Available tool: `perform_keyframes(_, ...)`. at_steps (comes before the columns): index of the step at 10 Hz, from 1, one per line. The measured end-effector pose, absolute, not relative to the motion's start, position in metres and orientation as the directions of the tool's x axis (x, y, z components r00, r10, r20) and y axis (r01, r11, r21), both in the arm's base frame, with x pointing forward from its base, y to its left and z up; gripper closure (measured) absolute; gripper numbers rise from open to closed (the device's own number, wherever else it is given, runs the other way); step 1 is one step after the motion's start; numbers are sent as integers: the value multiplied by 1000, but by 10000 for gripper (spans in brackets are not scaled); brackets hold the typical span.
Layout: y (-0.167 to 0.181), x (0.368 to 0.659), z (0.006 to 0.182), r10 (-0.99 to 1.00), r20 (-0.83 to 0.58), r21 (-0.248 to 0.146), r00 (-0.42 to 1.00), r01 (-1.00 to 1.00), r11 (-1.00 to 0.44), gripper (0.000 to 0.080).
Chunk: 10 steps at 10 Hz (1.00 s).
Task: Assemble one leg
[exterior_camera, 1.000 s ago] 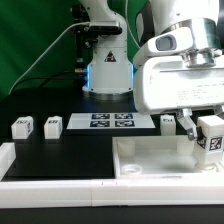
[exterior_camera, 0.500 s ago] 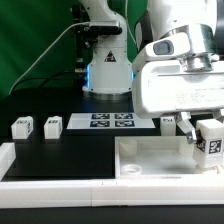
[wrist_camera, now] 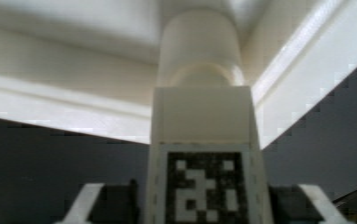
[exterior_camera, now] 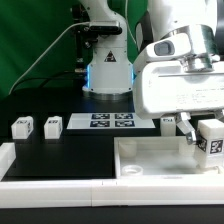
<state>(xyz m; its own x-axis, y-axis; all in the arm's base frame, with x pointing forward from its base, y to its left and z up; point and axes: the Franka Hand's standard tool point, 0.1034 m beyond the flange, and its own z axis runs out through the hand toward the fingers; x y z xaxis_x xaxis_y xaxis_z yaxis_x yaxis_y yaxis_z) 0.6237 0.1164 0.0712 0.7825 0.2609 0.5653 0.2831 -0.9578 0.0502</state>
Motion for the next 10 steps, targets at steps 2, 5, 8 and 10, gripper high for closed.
perform_keyframes(2,113,625,73,265,566,55,781,285,-957,210)
perform_keyframes(5,111,625,73,266,566,58,780,284,-957,152)
perform_keyframes(8,112,627,87,269,566,58,779,288,-956,150)
perform_keyframes(10,110,630,101,274,560,60,782,291,-955,150)
